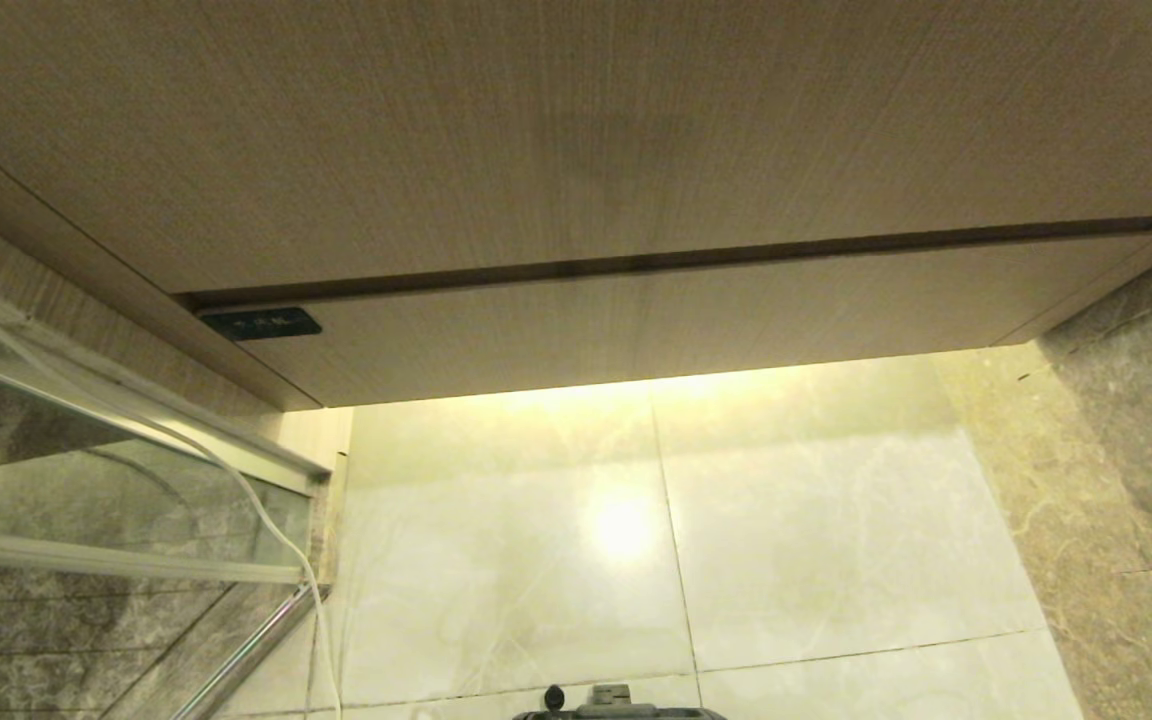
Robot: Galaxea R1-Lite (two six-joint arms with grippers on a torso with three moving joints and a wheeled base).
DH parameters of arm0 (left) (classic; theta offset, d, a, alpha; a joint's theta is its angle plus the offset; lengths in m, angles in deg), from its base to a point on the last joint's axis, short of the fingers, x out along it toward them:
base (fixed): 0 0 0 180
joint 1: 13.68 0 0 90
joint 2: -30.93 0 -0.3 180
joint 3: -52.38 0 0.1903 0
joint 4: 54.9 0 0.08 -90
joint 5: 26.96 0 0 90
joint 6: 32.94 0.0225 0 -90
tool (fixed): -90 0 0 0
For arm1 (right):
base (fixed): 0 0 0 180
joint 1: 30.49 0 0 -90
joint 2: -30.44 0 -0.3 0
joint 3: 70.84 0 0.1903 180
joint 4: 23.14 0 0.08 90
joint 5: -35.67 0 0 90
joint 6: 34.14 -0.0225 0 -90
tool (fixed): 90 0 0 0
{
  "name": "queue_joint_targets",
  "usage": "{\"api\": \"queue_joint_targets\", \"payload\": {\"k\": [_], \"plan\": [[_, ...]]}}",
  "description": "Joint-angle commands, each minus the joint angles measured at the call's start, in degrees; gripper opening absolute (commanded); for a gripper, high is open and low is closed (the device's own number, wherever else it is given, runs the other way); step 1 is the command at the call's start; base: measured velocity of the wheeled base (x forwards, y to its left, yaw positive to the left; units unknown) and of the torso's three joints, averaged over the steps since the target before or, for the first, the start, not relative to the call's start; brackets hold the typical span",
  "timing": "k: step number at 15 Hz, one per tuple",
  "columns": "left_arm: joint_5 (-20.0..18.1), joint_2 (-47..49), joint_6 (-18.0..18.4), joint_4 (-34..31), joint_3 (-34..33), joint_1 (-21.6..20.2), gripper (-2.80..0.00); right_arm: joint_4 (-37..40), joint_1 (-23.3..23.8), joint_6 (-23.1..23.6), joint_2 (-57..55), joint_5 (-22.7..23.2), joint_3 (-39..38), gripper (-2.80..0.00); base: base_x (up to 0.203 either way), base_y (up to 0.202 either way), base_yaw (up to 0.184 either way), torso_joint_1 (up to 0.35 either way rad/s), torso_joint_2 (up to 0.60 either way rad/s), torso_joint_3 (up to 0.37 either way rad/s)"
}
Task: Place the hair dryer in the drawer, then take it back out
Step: Pull open the drawer
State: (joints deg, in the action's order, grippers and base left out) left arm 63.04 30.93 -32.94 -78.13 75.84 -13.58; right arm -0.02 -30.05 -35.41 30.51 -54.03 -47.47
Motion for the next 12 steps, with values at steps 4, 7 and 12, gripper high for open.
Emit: {"api": "queue_joint_targets", "payload": {"k": [4,7,12], "plan": [[0.0,0.0,0.0,0.0,0.0,0.0,-2.80,-0.1,0.0,0.5,0.0,0.0,0.0,-2.80,0.000,0.000,0.000,0.000,0.00,0.000],[0.0,0.0,0.0,0.0,0.0,0.0,-2.80,0.1,0.0,0.6,0.0,0.1,0.0,-2.80,0.000,0.000,0.000,0.000,0.00,0.000],[0.0,0.1,0.0,0.0,0.0,0.0,-2.80,0.2,0.0,2.1,-0.3,0.7,3.6,-2.80,0.000,0.000,0.000,0.000,0.00,0.000]]}}
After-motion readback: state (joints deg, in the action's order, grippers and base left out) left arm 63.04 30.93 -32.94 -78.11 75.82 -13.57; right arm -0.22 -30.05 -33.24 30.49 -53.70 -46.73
